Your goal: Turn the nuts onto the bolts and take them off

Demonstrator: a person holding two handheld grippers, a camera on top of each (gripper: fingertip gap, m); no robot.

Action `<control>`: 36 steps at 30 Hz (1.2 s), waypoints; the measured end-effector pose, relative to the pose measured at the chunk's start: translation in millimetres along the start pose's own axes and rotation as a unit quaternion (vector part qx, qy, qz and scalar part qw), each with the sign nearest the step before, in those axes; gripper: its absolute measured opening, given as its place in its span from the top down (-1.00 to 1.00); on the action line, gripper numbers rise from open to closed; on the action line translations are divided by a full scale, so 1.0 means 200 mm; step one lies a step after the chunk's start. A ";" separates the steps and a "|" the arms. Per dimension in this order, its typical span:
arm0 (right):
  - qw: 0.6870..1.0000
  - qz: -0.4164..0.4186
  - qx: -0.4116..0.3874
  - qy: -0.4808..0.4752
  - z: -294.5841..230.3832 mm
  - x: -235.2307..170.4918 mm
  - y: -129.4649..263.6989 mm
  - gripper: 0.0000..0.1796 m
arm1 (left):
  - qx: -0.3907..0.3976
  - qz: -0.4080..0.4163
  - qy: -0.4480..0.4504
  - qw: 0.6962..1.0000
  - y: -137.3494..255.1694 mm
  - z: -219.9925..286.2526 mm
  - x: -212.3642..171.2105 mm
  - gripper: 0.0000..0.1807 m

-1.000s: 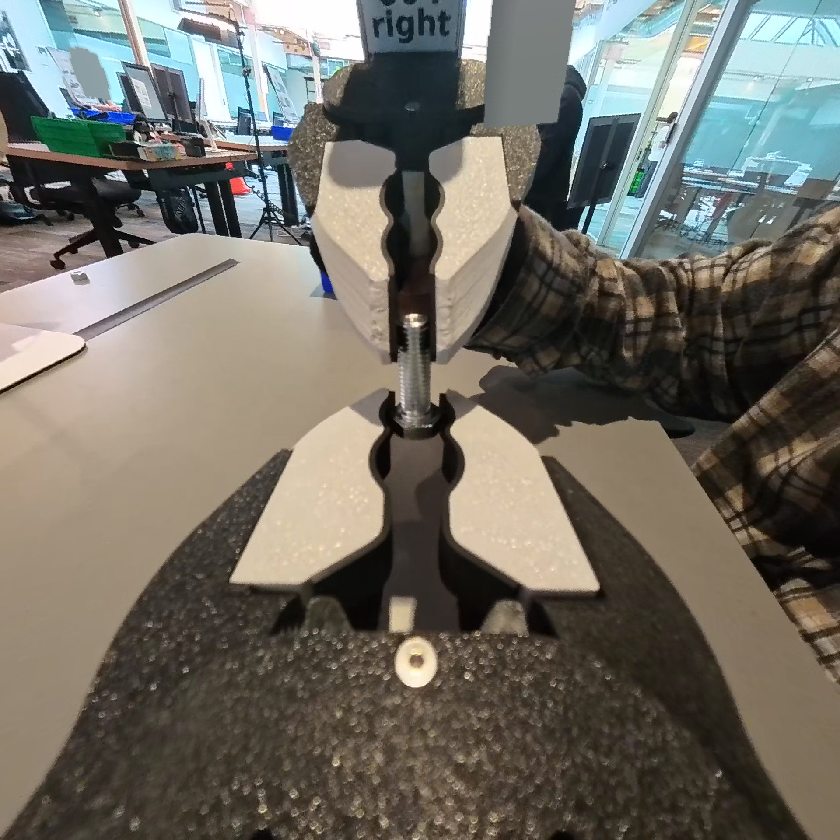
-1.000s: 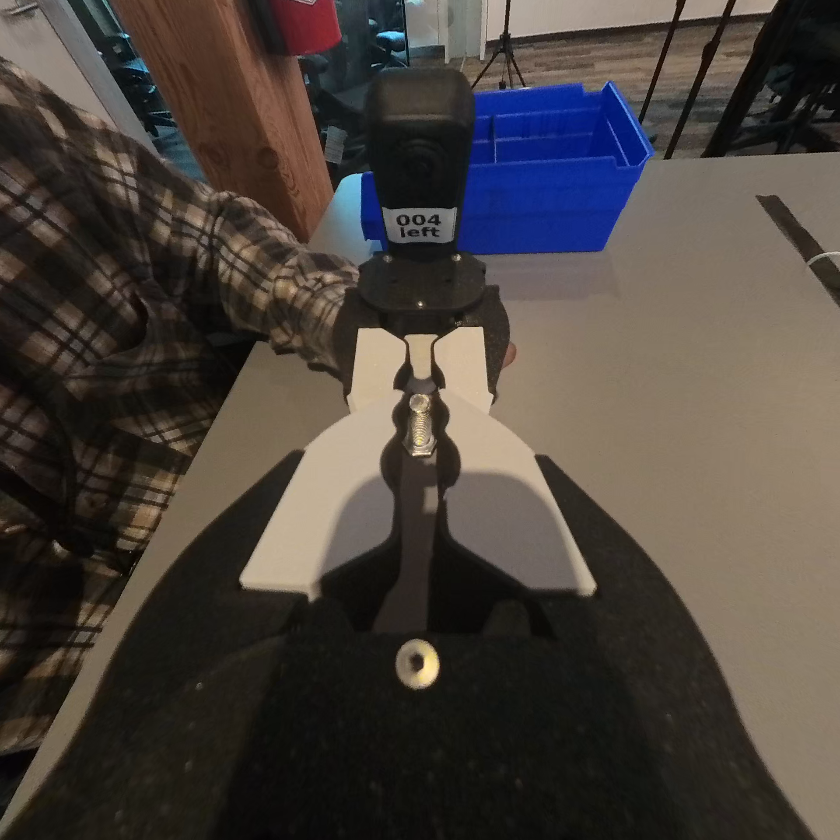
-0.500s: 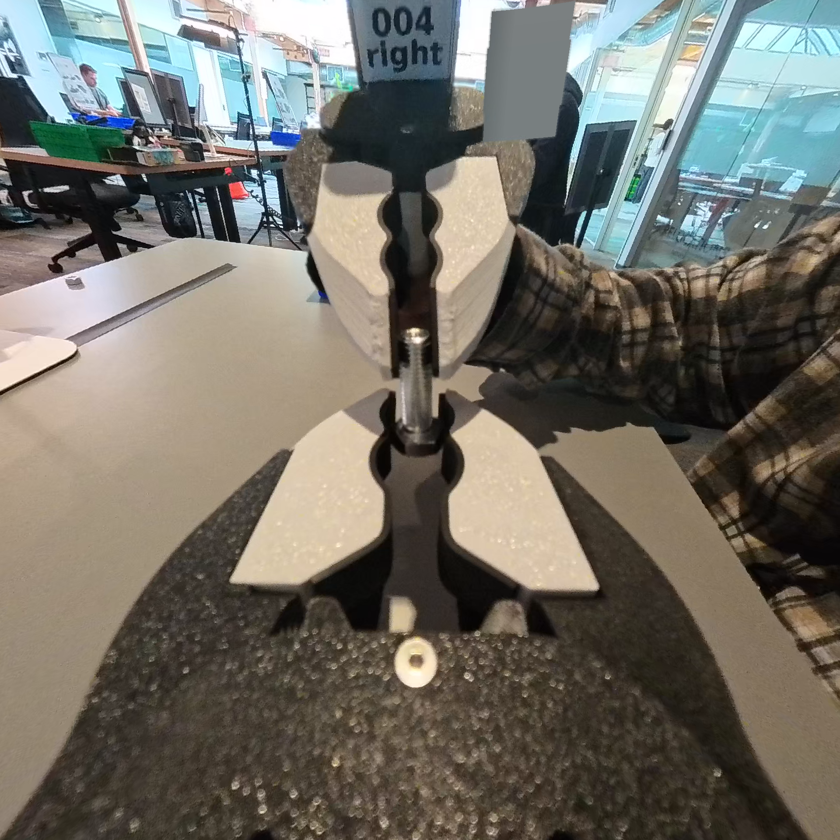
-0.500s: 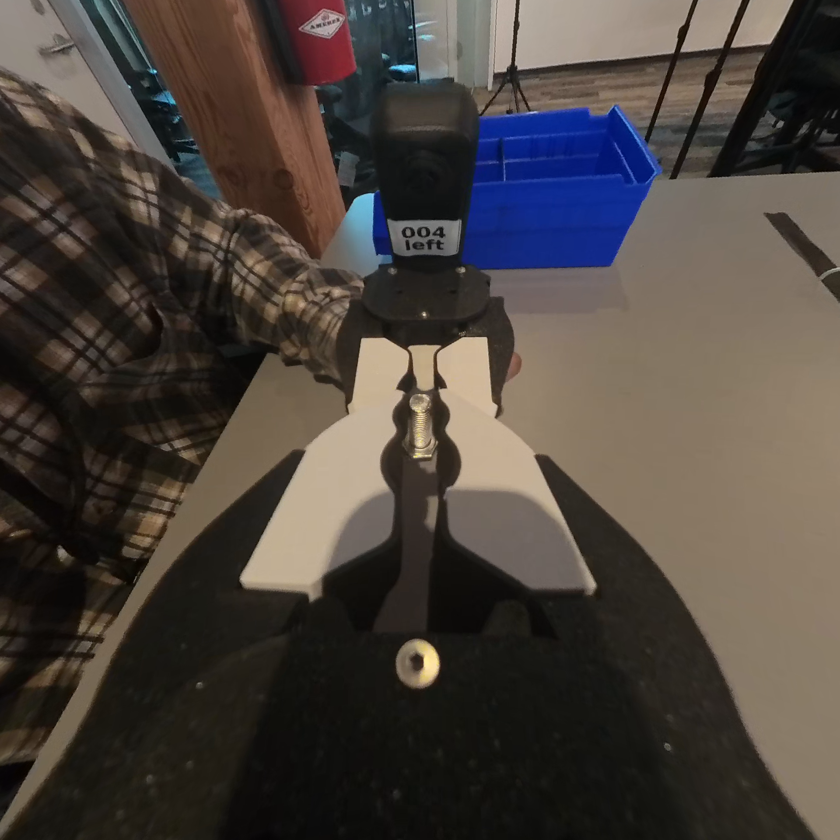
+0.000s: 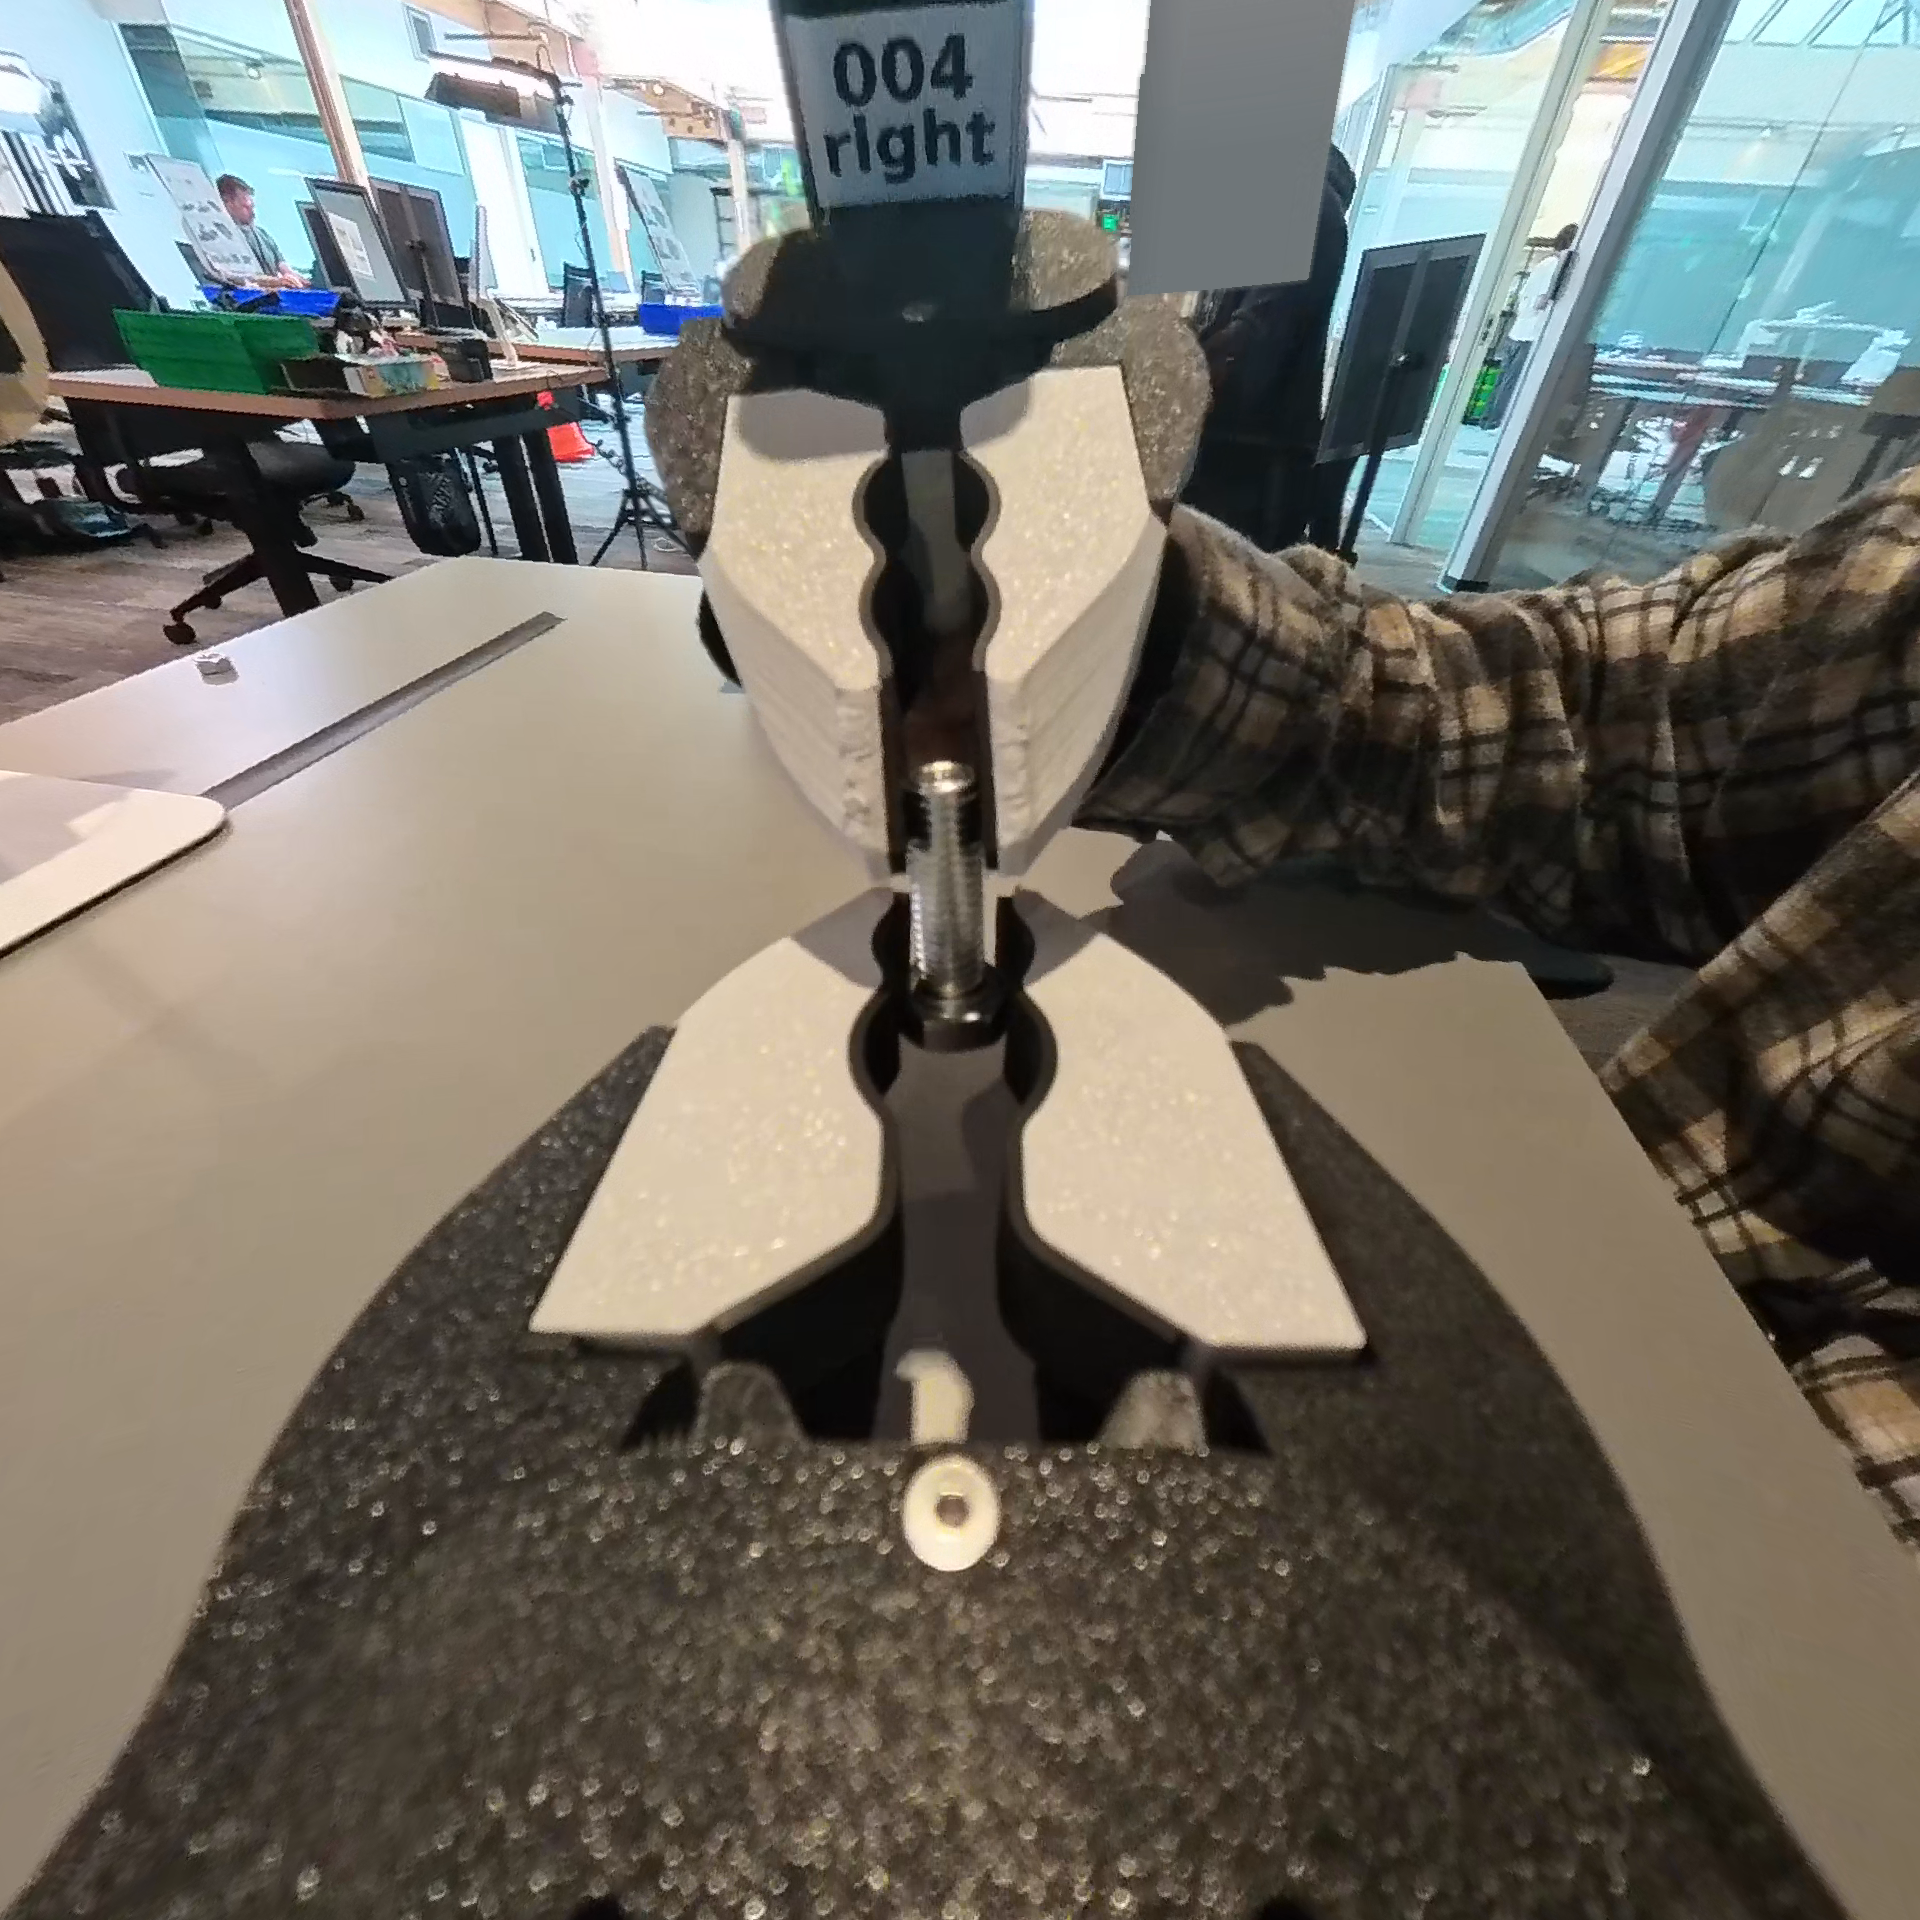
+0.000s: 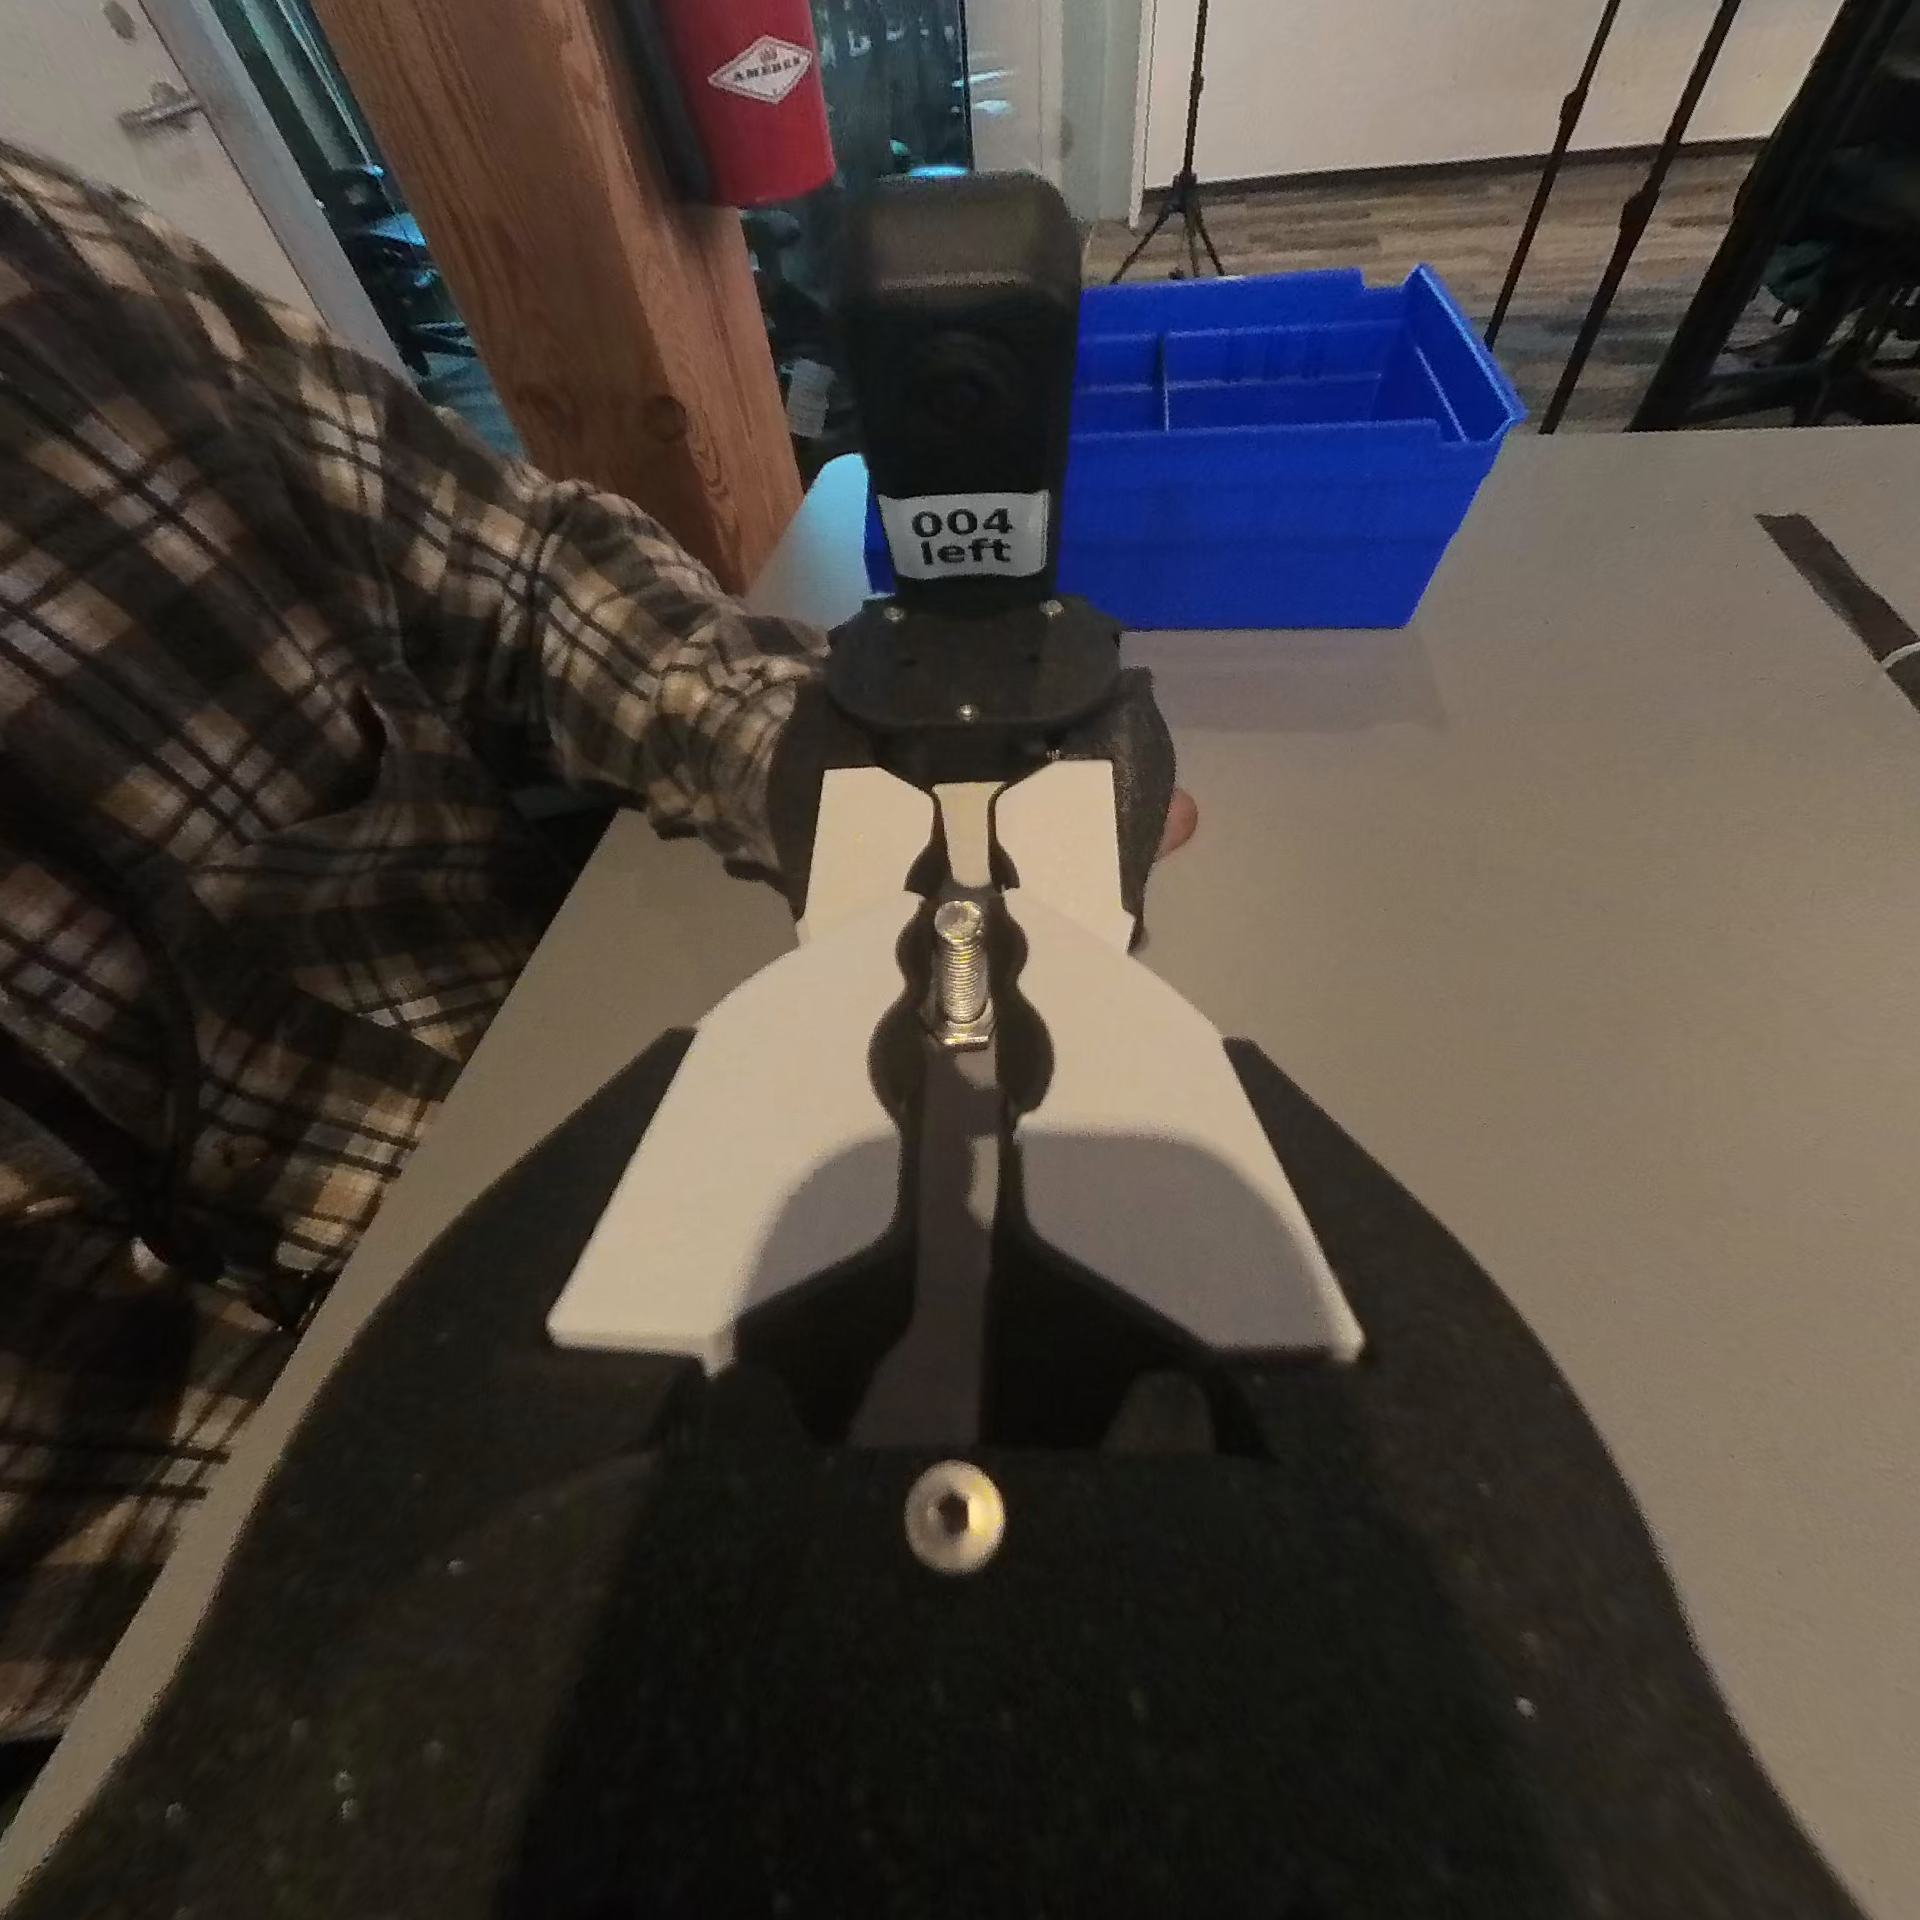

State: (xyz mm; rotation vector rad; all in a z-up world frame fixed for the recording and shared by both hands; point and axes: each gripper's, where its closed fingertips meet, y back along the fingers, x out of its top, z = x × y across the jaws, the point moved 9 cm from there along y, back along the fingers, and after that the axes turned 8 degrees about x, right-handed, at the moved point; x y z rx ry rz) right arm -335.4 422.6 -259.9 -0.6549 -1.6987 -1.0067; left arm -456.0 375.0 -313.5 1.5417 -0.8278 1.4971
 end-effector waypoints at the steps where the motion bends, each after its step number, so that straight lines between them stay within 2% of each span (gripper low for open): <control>1: 1.000 0.004 -0.002 -0.002 0.00 0.00 0.00 0.87 | 0.003 0.001 -0.001 1.000 0.00 0.00 0.00 0.83; 2: 1.000 0.013 -0.015 -0.005 0.01 0.00 0.01 0.69 | 0.007 0.002 -0.003 1.000 0.01 0.00 0.00 0.83; 3: 0.999 0.021 -0.025 -0.006 0.01 0.00 0.04 0.65 | 0.012 0.003 -0.004 1.000 0.01 -0.01 0.00 0.83; 6: 0.996 0.038 -0.078 -0.014 0.02 0.00 0.17 0.63 | 0.024 0.010 0.000 1.000 0.02 -0.03 0.00 0.83; 9: 0.978 0.027 -0.202 -0.051 0.09 -0.04 0.45 0.57 | 0.034 0.020 0.004 0.999 0.04 -0.05 -0.01 0.84; 11: 0.941 0.025 -0.322 -0.100 0.16 -0.07 0.72 0.57 | 0.039 0.025 0.003 0.999 0.05 -0.05 0.00 0.84; 14: 0.865 0.065 -0.462 -0.186 0.27 -0.12 1.17 0.59 | 0.047 0.024 0.002 0.999 0.05 -0.07 -0.01 0.84; 16: 0.817 0.095 -0.519 -0.232 0.36 -0.16 1.42 0.59 | 0.054 0.021 0.002 0.998 0.05 -0.08 -0.02 0.83; 19: 0.771 0.103 -0.569 -0.267 0.52 -0.26 1.66 0.59 | 0.053 0.020 0.017 0.998 0.05 -0.09 -0.03 0.83; 25: 0.725 0.072 -0.615 -0.300 0.94 -0.49 1.83 0.60 | 0.046 0.015 0.035 0.998 0.05 -0.11 -0.04 0.83; 30: 0.719 0.029 -0.604 -0.342 1.28 -0.69 1.86 0.59 | 0.050 0.006 0.042 0.998 0.06 -0.14 -0.04 0.83; 36: 0.712 -0.021 -0.591 -0.379 1.55 -0.80 1.86 0.64 | 0.050 0.003 0.065 0.997 0.06 -0.17 -0.05 0.83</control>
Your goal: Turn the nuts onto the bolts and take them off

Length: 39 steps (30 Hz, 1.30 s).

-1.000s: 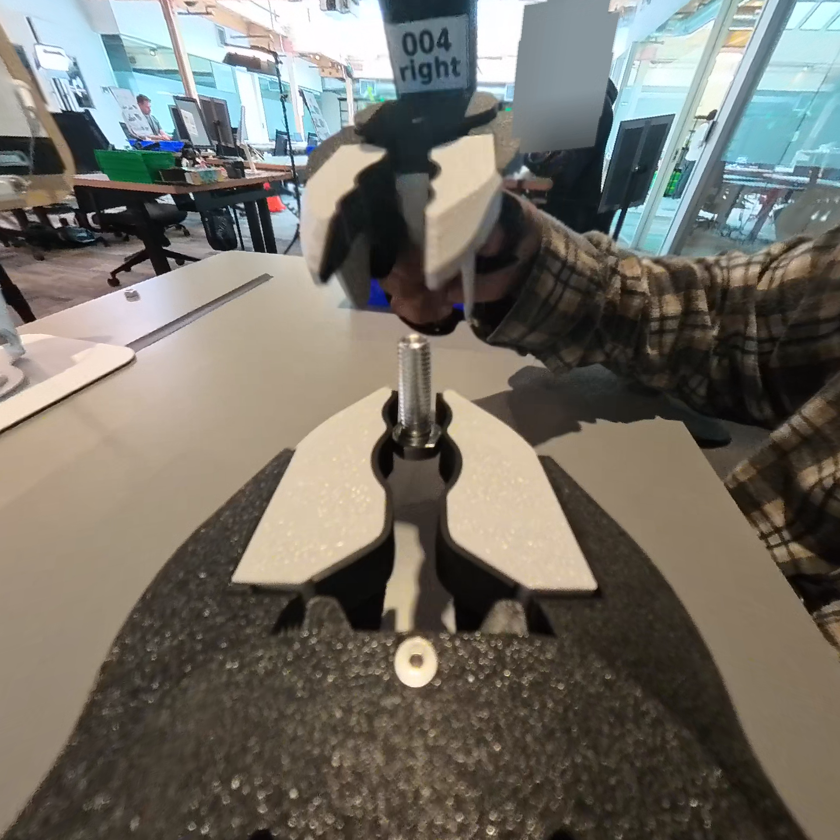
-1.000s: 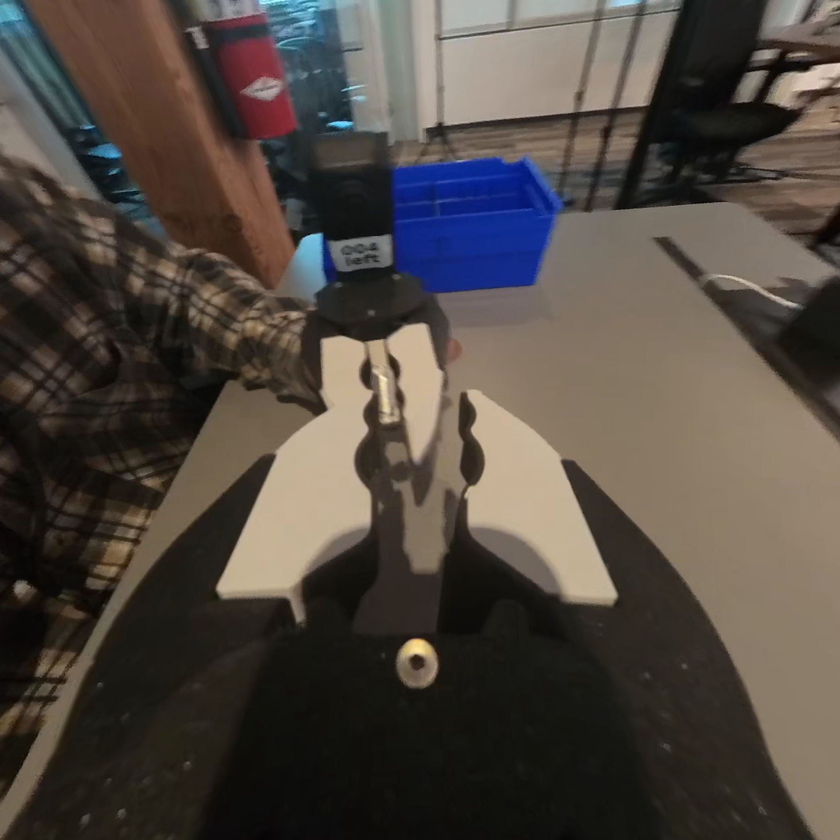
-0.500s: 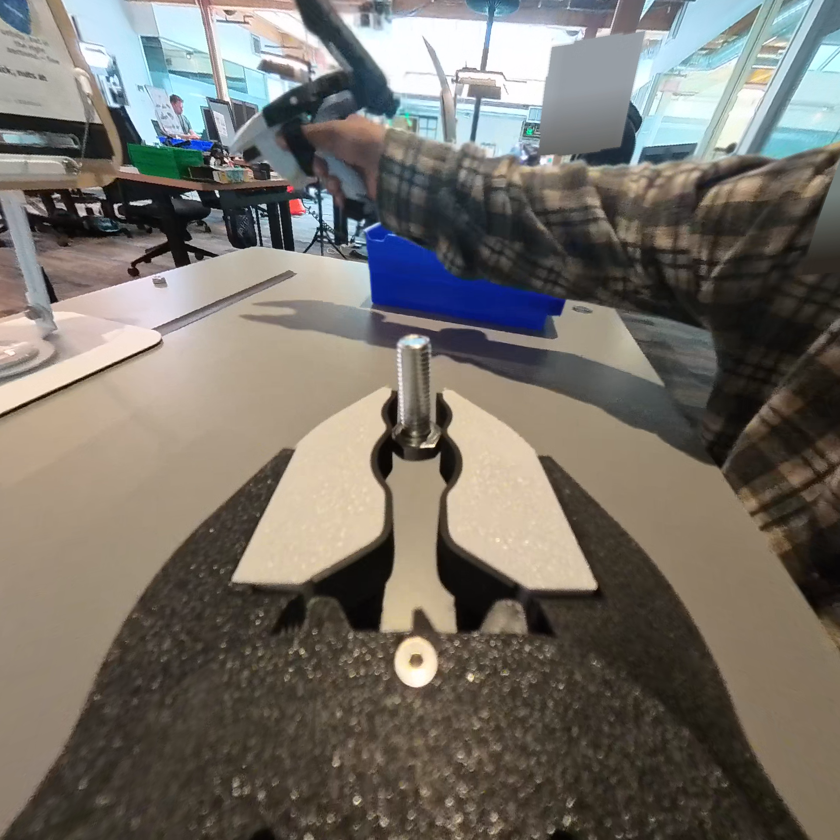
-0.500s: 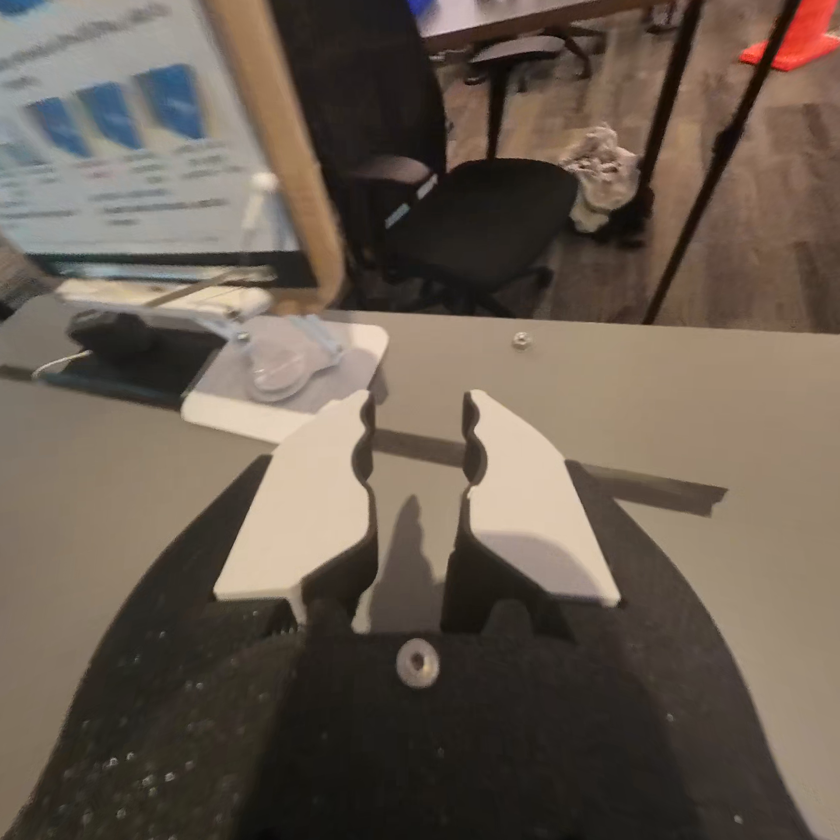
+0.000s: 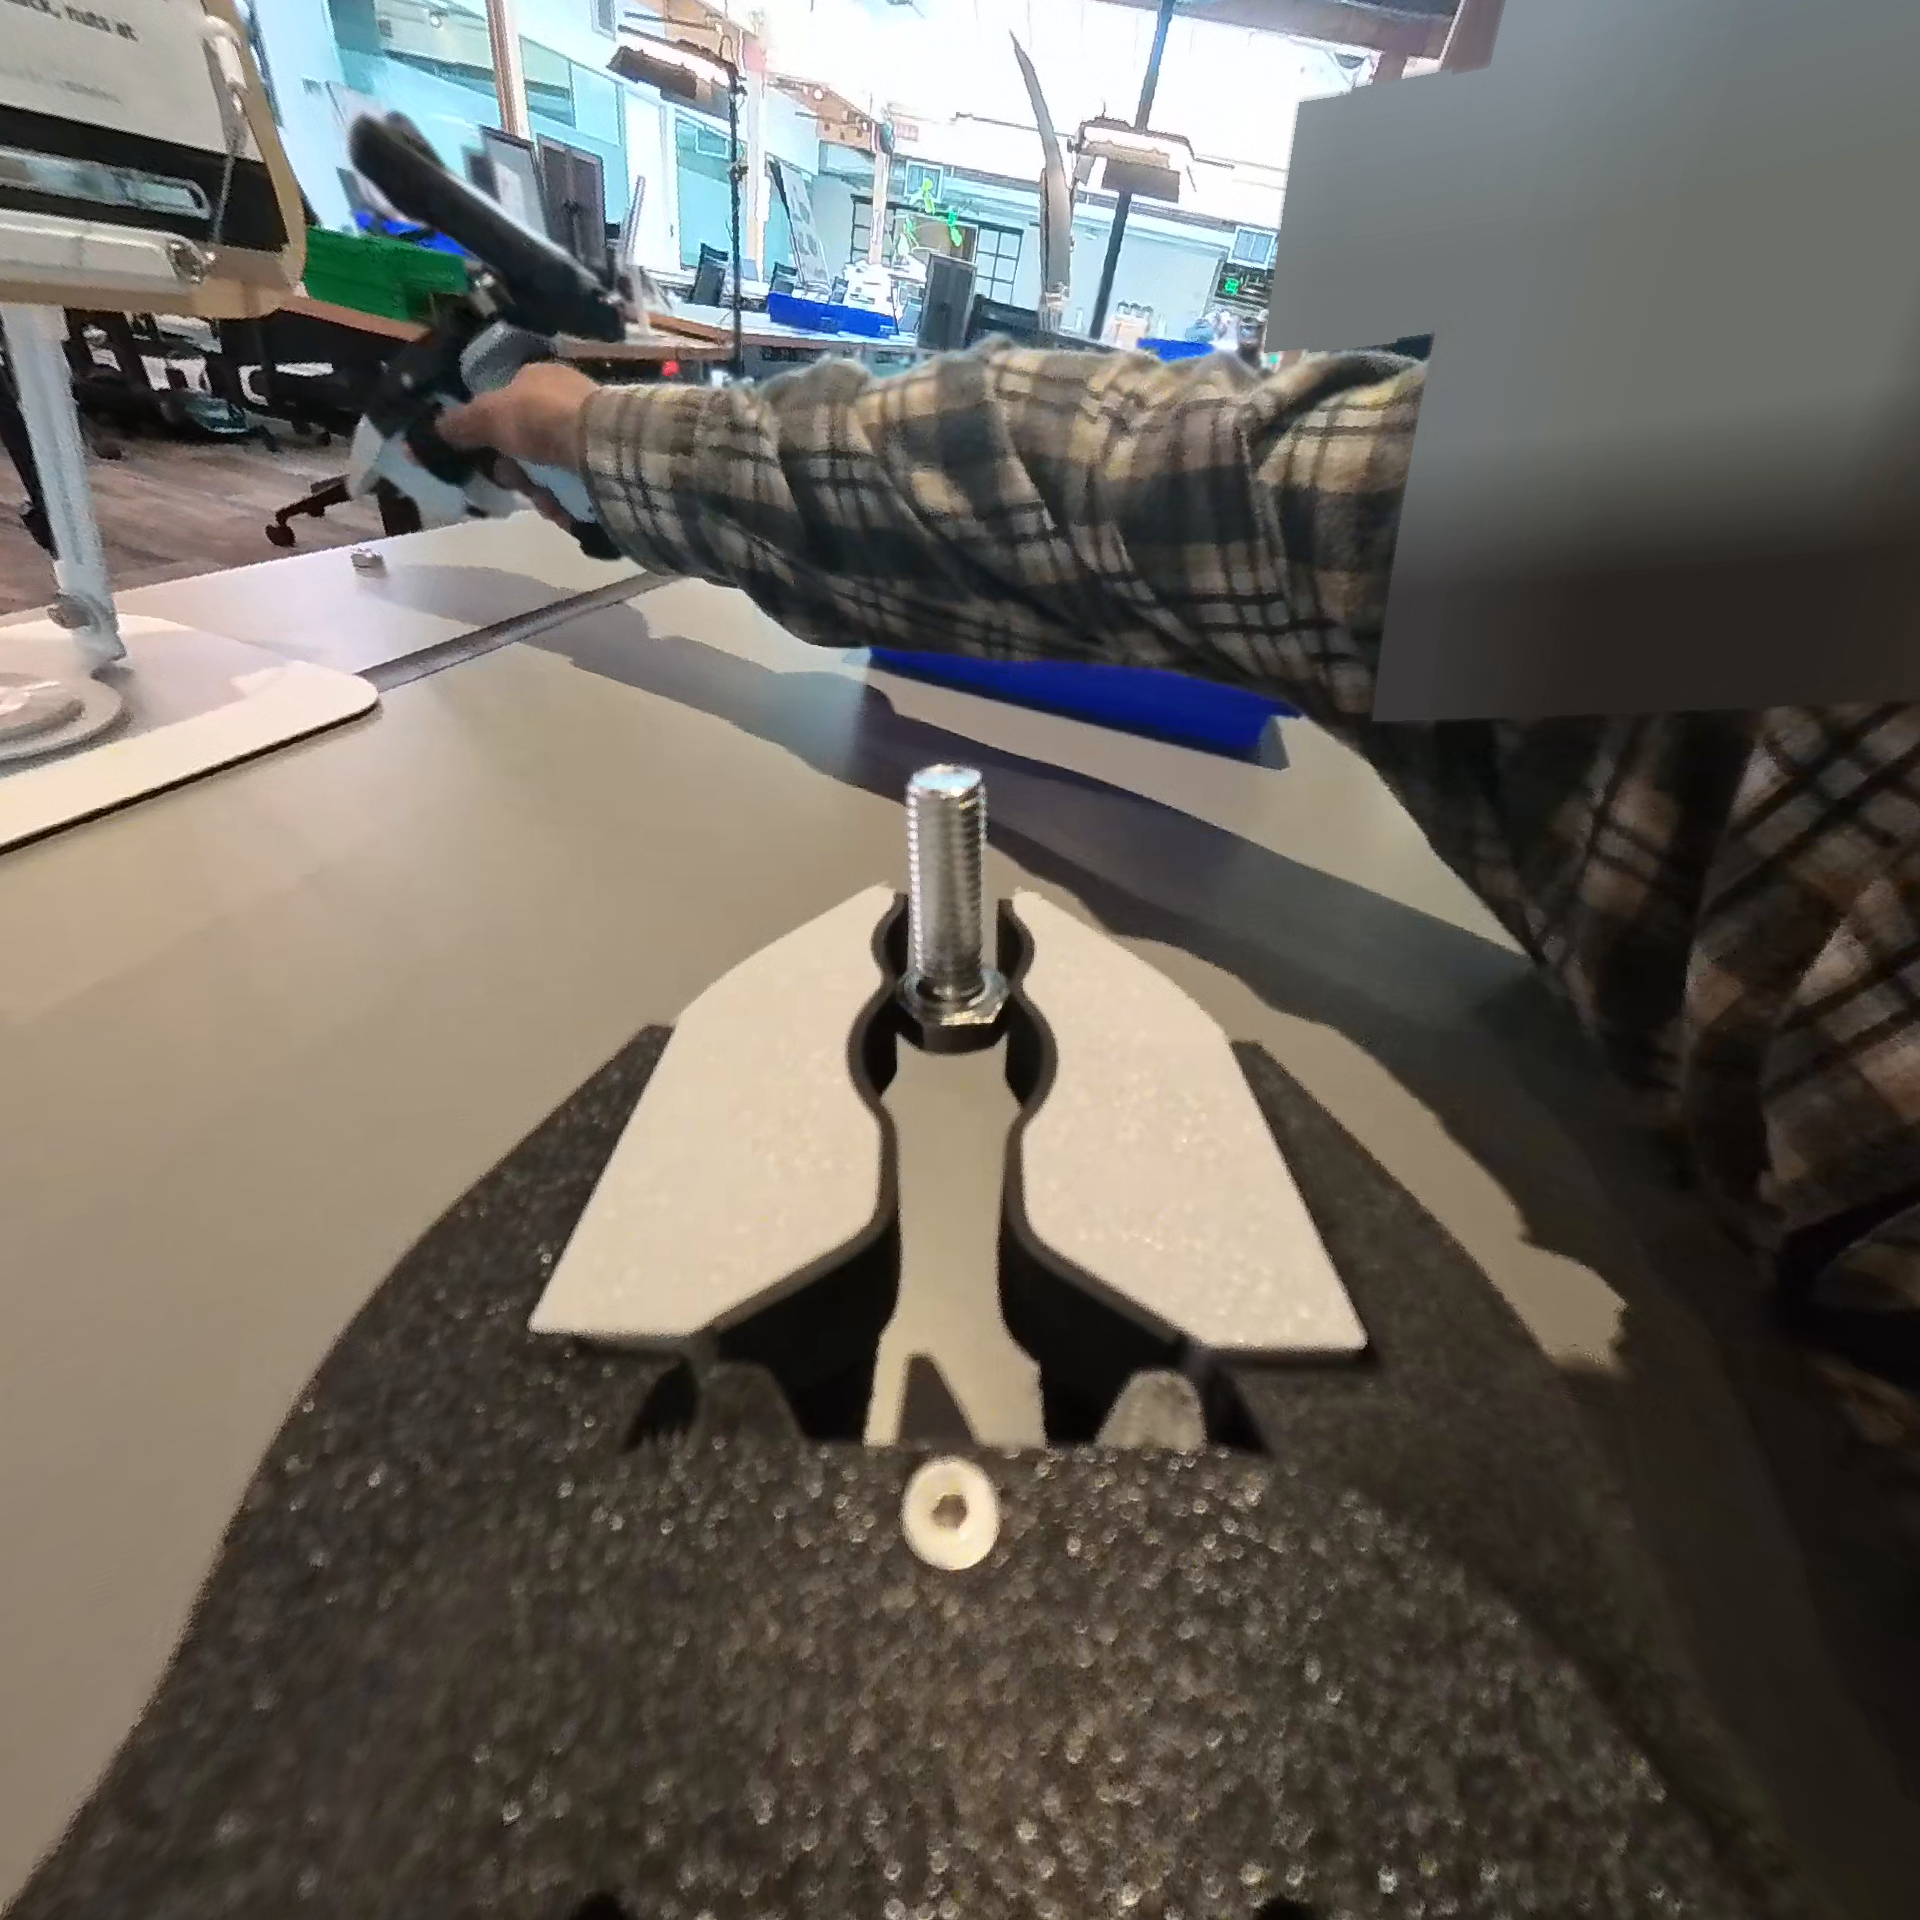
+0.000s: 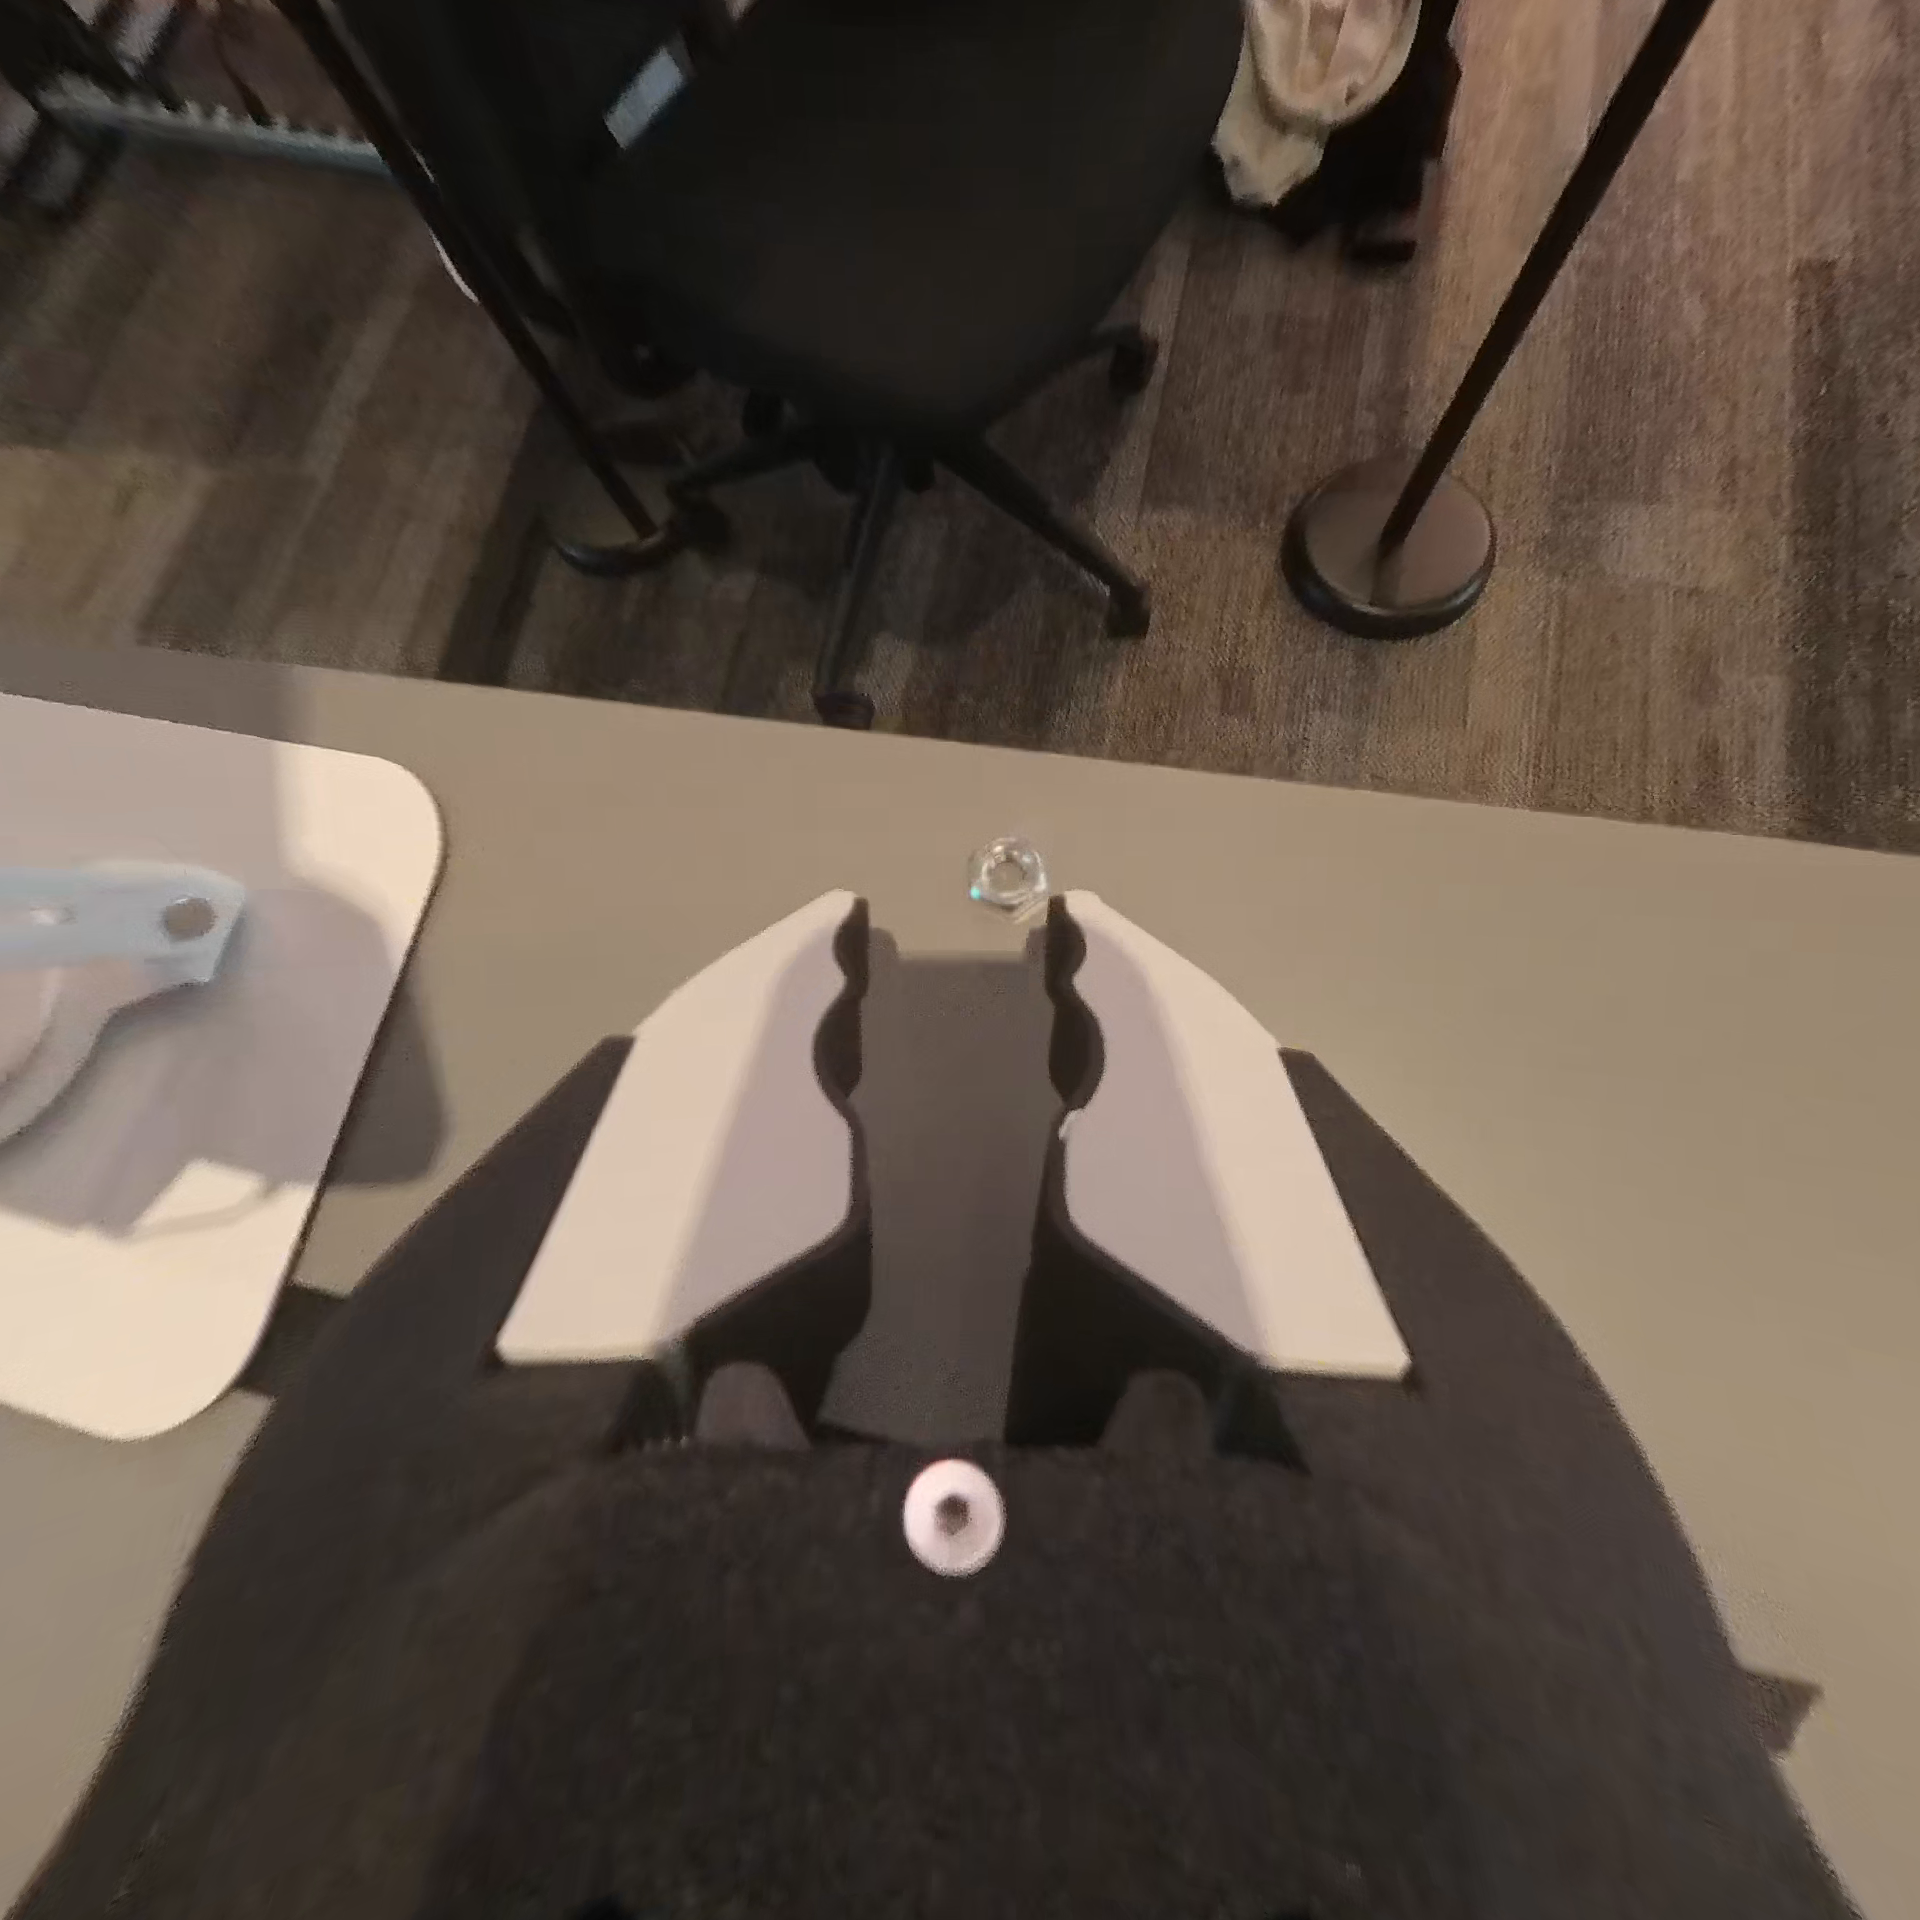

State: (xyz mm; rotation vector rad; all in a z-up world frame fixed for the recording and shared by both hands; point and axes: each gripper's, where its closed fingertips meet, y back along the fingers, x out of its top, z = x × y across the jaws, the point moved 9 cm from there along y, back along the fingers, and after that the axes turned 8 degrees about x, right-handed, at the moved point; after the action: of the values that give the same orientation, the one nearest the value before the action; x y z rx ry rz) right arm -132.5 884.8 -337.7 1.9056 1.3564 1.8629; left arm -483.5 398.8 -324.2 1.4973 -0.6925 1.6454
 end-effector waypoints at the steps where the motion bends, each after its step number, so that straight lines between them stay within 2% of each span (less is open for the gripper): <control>1: 1.000 -0.011 -0.006 0.002 0.01 0.01 -0.03 0.65 | 0.000 -0.001 0.001 1.000 0.00 0.00 0.00 0.83; 11: 0.995 -0.090 -0.028 -0.015 0.05 -0.01 -0.21 0.70 | -0.004 -0.001 0.002 1.000 -0.01 0.00 0.00 0.84; 14: 0.996 -0.087 -0.035 -0.016 0.06 -0.01 -0.21 0.81 | -0.002 -0.001 0.010 1.000 0.00 -0.01 -0.01 0.83; 26: 0.995 -0.094 -0.017 0.000 0.05 -0.03 -0.19 0.81 | -0.001 -0.008 0.001 1.000 -0.01 0.00 -0.01 0.83; 31: 0.995 -0.100 -0.018 0.011 0.00 -0.10 -0.04 0.81 | 0.004 -0.006 -0.019 1.000 0.00 0.01 0.01 0.83; 39: 0.994 -0.091 -0.038 0.050 -0.26 -0.22 0.45 0.82 | 0.018 0.005 -0.066 0.998 0.04 0.05 0.06 0.83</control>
State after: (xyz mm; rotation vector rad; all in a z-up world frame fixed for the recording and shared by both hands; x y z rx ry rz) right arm -126.5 779.3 -299.8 1.6138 1.4132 1.9125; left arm -483.7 388.4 -309.5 1.6438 -0.7454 1.5838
